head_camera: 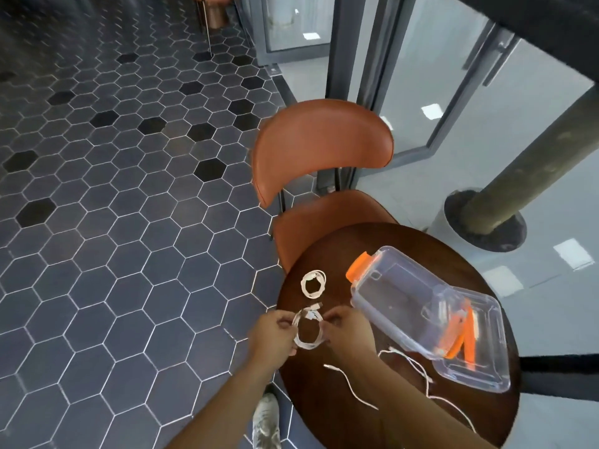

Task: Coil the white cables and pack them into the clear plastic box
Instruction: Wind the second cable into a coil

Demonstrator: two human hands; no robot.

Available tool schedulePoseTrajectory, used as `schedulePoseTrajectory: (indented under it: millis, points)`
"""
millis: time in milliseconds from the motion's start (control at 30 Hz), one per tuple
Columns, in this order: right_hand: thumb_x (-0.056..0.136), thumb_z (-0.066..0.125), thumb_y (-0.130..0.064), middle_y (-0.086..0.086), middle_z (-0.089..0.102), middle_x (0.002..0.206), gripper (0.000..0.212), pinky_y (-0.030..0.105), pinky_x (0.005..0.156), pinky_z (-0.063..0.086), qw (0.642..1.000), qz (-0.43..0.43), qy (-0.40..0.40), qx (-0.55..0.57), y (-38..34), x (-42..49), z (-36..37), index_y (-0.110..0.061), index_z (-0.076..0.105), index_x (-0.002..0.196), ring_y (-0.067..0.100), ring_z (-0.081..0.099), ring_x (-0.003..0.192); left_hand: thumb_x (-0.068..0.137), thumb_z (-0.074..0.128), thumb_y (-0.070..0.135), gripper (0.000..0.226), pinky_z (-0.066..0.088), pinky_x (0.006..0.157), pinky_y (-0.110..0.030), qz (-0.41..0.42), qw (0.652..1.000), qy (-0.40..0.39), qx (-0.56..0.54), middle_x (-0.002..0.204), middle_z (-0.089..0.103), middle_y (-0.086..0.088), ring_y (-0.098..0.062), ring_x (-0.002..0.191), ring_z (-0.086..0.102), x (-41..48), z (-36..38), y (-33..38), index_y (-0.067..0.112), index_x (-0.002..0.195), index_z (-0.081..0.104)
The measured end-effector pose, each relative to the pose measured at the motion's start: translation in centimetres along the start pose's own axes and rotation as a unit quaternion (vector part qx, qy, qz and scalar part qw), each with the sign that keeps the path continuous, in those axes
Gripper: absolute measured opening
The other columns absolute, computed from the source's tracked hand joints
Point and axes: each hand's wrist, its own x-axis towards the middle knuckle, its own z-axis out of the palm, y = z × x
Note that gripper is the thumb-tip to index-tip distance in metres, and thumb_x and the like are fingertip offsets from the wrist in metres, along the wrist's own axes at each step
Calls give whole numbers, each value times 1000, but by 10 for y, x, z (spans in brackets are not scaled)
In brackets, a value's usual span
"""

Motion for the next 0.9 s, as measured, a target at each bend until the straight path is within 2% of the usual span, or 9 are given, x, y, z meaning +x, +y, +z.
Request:
schedulePoseTrajectory:
  millis: [133, 267, 400, 467, 567, 633, 733, 800, 900]
  points:
    - [75, 65, -25, -7, 74, 76, 11, 36, 78, 59, 999, 45, -8, -7, 14, 35, 36, -26, 73, 82, 15, 71, 72, 85, 62, 6, 26, 65, 66, -48, -20, 999, 10, 32, 58, 68, 4, -22, 51, 66, 47, 9, -33, 28, 75, 72]
    - [73, 64, -22, -6, 75, 75, 9, 40, 78, 62, 994, 101, -14, 28, 25, 67, 63, -27, 71, 75, 20, 73, 76, 86, 62, 6, 19, 64, 68, -50, -29, 998, 26, 45, 77, 73, -8, -34, 64, 72, 86, 17, -54, 21, 90, 71]
    - [75, 60, -21, -7, 75, 79, 15, 39, 79, 61, 995, 101, -11, 17, 31, 90, 78, -26, 73, 82, 20, 73, 78, 77, 57, 17, 23, 63, 72, -50, -23, 996, 36, 79, 84, 76, -5, -35, 77, 74, 127, 28, -88, 38, 73, 67]
    - [78, 61, -21, -5, 76, 82, 16, 35, 78, 59, 995, 100, -6, 5, 33, 95, 81, -24, 74, 87, 20, 72, 82, 79, 51, 20, 25, 63, 75, -48, -13, 994, 35, 106, 89, 76, -5, -33, 81, 74, 134, 32, -88, 35, 84, 71]
    - [84, 63, -21, -4, 75, 90, 13, 28, 74, 51, 995, 96, 2, -17, 37, 100, 85, -24, 74, 90, 20, 69, 88, 90, 49, 11, 32, 59, 83, -40, 29, 982, 40, 183, 104, 75, -8, -30, 92, 71, 124, 30, -66, 21, 106, 74]
    - [85, 64, -20, -4, 75, 91, 12, 27, 72, 48, 996, 92, 12, -15, 39, 101, 87, -24, 73, 90, 19, 68, 90, 93, 49, 7, 33, 56, 86, -37, 56, 971, 50, 228, 113, 72, -8, -29, 100, 68, 127, 30, -66, 17, 112, 74]
    - [85, 64, -21, -4, 75, 93, 13, 26, 72, 45, 996, 88, 16, -6, 40, 101, 90, -23, 73, 93, 19, 68, 91, 93, 57, 10, 28, 56, 89, -39, 68, 964, 57, 250, 117, 67, -6, -26, 101, 68, 130, 30, -70, 18, 113, 74]
    - [85, 64, -22, -5, 74, 94, 12, 27, 73, 48, 996, 88, 13, 5, 40, 99, 89, -25, 71, 94, 19, 68, 90, 92, 61, 10, 28, 56, 90, -38, 75, 965, 60, 246, 116, 66, -6, -23, 101, 69, 127, 29, -70, 17, 116, 73]
    - [83, 63, -21, -8, 74, 93, 13, 40, 81, 59, 995, 88, 2, 42, 41, 92, 82, -33, 65, 88, 22, 72, 84, 91, 61, 12, 29, 54, 86, -32, 83, 963, 61, 249, 115, 66, -5, -22, 100, 68, 119, 27, -68, 17, 118, 71]
